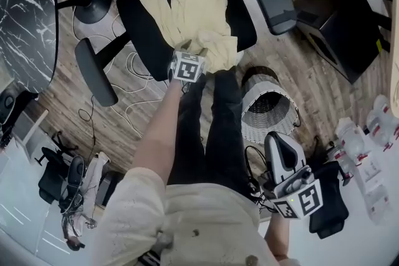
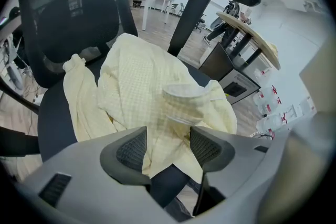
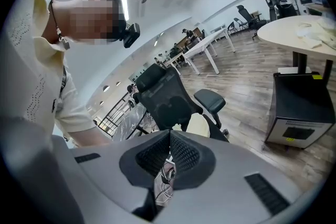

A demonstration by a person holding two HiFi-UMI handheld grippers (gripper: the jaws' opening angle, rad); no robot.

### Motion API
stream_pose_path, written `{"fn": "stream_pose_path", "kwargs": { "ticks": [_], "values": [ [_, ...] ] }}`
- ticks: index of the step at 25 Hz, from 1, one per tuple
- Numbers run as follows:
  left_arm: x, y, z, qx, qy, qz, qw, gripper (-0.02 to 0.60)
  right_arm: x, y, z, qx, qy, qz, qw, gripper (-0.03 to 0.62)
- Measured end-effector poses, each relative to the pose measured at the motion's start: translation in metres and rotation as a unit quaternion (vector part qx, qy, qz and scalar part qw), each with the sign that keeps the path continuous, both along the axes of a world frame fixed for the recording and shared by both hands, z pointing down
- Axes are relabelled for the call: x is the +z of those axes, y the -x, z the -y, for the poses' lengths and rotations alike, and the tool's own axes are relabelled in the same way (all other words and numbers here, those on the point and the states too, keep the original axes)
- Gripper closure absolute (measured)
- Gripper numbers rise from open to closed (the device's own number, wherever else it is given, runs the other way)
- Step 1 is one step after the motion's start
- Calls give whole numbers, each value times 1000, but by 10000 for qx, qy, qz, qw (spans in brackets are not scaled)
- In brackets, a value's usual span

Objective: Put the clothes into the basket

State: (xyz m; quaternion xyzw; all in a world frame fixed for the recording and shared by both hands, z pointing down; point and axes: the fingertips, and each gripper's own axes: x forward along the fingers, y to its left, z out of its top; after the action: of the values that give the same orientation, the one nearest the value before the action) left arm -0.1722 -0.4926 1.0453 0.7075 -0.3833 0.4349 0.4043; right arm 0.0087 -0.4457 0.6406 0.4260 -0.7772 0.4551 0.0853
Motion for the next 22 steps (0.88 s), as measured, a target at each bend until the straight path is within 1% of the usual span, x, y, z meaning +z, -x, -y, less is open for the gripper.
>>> {"fn": "stream_pose_path", "kwargs": {
  "ticks": [3, 6, 8, 13, 15, 18, 20, 22],
  "values": [
    [10, -3, 0, -114, 180, 4, 9998, 307, 5, -1, 1, -4, 46, 17, 10000, 583],
    [19, -3, 1, -156, 294, 96, 9994, 308, 8, 0, 0, -20, 83, 16, 10000, 585],
    [23, -4, 3, -106, 283, 138, 9994, 311, 11, -1, -1, -1, 110, 2, 9999, 583],
    [30, -4, 0, 71, 406, 270, 9988, 326, 18, 0, -6, 36, 145, 10, 9999, 585],
    [32, -6, -1, 83, 536, 277, 9981, 357, 19, 1, -8, 41, 142, 17, 9999, 584],
    [31, -10, -3, 155, 770, 325, 9964, 440, 16, 5, -11, 43, 104, 22, 9999, 584],
    [28, -10, -4, 221, 835, 336, 9957, 474, 12, 8, -12, 29, 72, 17, 10000, 585],
    [24, -9, -4, 219, 832, 291, 9959, 496, 9, 9, -13, 36, 34, 7, 10000, 585]
  ]
}}
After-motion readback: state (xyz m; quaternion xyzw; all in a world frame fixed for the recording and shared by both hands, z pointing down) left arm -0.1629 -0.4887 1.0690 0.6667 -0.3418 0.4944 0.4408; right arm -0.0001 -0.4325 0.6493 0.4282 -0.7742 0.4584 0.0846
